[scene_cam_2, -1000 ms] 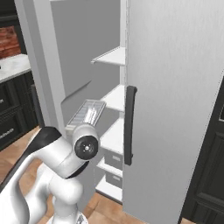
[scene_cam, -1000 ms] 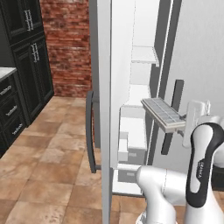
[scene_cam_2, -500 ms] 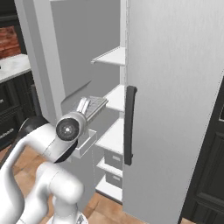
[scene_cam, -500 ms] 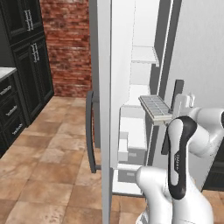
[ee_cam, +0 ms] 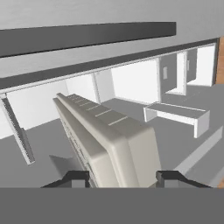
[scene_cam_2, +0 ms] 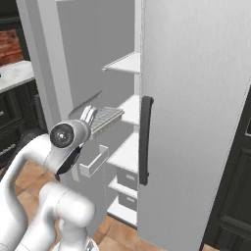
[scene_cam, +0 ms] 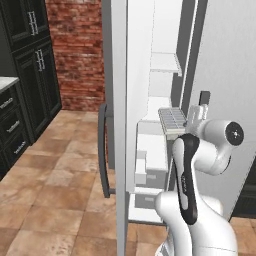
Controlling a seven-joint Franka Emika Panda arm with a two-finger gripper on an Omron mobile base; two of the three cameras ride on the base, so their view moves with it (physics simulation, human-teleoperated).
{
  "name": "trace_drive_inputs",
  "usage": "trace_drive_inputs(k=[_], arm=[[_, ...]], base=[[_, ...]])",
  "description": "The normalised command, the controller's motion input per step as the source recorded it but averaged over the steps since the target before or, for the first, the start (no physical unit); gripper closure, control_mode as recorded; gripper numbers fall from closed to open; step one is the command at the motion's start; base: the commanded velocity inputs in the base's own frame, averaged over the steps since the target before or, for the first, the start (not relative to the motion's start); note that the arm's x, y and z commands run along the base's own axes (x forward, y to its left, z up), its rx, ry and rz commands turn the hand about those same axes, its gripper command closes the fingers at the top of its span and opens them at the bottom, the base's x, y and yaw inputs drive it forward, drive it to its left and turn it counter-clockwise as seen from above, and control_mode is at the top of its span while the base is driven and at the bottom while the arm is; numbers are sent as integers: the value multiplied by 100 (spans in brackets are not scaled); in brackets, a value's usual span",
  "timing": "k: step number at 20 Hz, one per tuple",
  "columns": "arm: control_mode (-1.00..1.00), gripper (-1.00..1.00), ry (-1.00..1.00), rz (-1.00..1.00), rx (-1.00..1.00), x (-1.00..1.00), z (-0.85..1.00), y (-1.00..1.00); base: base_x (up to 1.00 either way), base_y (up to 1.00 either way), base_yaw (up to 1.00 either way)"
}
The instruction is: The ice cube tray has been filled with water. Take the tray and place it in the freezer to make ice. Close the freezer door after placing the tray.
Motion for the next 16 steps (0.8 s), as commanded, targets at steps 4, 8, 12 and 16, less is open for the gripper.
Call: trace_drive_inputs(k=[4, 8, 12, 16], arm=[[-100, 100, 0, 0, -1, 29, -19, 0], [-100, 100, 0, 0, 0, 36, -19, 0], [-100, 100, 0, 0, 0, 41, -17, 0], [-100, 100, 0, 0, 0, 40, -11, 0]], base=[[0, 0, 0], [0, 0, 0], [0, 0, 0], [0, 0, 0]])
